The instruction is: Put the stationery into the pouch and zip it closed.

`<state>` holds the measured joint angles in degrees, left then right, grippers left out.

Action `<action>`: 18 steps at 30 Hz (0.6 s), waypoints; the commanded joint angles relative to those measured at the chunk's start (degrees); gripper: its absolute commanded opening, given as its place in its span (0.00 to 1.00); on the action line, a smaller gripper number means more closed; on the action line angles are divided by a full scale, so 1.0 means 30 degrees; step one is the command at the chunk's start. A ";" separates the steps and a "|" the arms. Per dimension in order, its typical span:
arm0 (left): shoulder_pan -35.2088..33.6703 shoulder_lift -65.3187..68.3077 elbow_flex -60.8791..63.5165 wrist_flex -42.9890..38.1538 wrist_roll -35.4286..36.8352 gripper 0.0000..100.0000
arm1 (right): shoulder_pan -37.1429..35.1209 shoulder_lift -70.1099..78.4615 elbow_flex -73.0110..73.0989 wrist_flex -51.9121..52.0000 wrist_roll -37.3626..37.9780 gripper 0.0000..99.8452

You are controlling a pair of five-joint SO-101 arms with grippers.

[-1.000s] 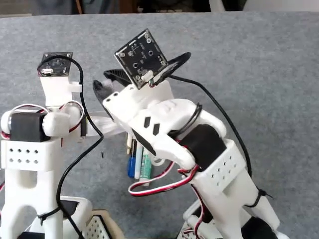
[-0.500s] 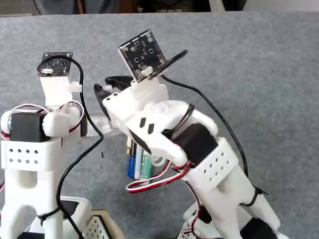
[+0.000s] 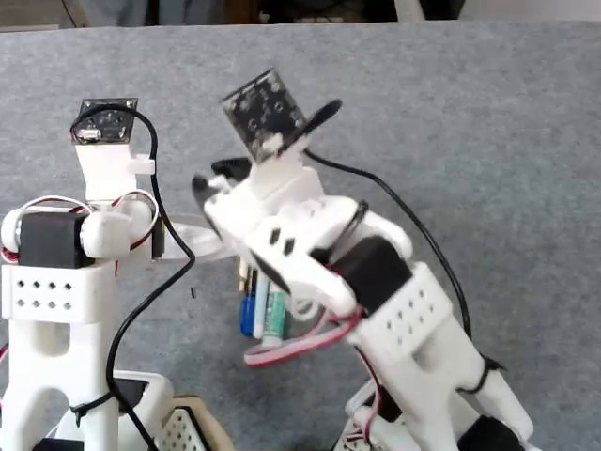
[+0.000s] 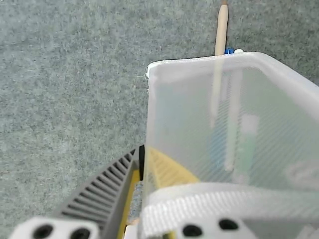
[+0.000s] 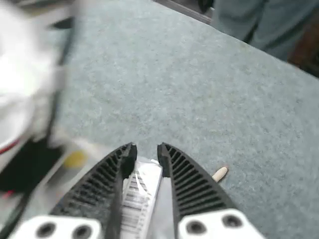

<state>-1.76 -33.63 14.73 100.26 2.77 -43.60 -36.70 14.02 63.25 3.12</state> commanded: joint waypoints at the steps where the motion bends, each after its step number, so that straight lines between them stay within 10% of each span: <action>1: -0.0278 0.1055 0.0220 0.0147 -0.0088 0.03 | -0.2051 -0.0835 -0.1685 0.2637 0.3311 0.01; 18: -0.0396 0.1055 0.0220 0.0176 -0.0117 0.03 | -0.3985 -0.1070 -0.2388 0.4073 0.7385 0.01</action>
<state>-1.76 -33.63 14.73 100.26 2.77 -57.93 -38.46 9.54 74.51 24.57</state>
